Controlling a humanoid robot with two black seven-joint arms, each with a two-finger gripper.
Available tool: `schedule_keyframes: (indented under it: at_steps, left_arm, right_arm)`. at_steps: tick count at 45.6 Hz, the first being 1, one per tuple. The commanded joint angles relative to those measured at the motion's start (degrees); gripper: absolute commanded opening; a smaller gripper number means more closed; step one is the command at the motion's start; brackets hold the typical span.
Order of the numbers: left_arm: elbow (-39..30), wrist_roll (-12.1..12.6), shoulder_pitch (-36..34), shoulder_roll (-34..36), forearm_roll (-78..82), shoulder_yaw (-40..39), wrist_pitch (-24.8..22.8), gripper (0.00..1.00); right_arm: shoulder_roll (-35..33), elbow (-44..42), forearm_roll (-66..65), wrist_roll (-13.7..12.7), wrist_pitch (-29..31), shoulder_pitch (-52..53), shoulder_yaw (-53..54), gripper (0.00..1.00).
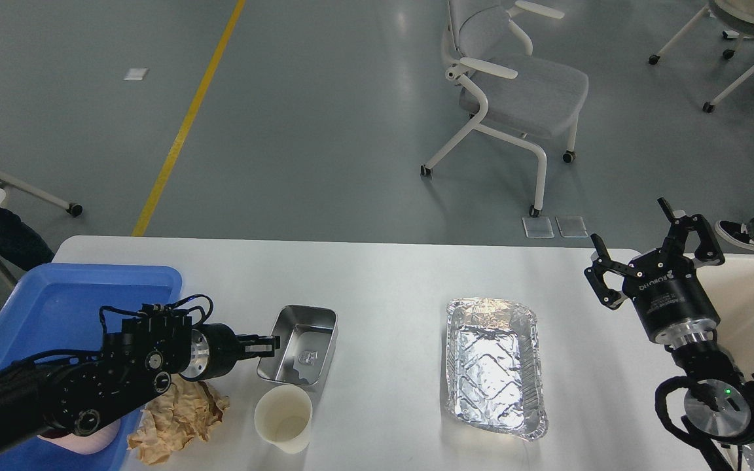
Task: Tidy desktop
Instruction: 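Grasp the steel tin edge with the left gripper, then lift the steel tin and set it down in the blue tray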
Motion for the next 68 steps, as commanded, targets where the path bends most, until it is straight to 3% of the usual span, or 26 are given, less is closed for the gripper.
schedule_keyframes:
  at_steps: [1,26,40,51,61,68]
  left_arm:
    - [-0.2,0.0,-2.6,1.9,-0.8,0.0,-0.8,0.00]
    - [-8.3,-0.7,-13.8,21.2,-4.5,-1.8,-9.9,0.01]
    - [-13.0,-1.2,-13.8,32.3,-4.6,-6.9,-14.9,0.02]
    - [-11.6,-2.5,-7.0,38.2,-9.1,-6.7,-11.8,0.03]
    - [-11.0,-3.4,-0.3,38.5,-14.5,-6.8,-6.6,0.04]
    - [-6.4,-3.4,1.5,37.3,-15.7,-6.9,-5.4,0.05]
  right_arm:
    - [0.2,0.1,0.0,0.0,-0.1,0.1,0.0,1.00]
    - [0.4,-0.1,0.0,0.0,-0.2,0.9,-0.2,1.00]
    - [0.0,-0.2,0.0,0.0,-0.2,0.8,-0.2,1.00]
    - [0.3,-0.3,0.0,0.0,-0.2,0.7,-0.4,1.00]
    - [-0.1,-0.5,0.0,0.0,-0.2,0.6,-0.5,1.00]
    - [0.0,-0.5,0.0,0.0,-0.2,0.6,-0.5,1.00]
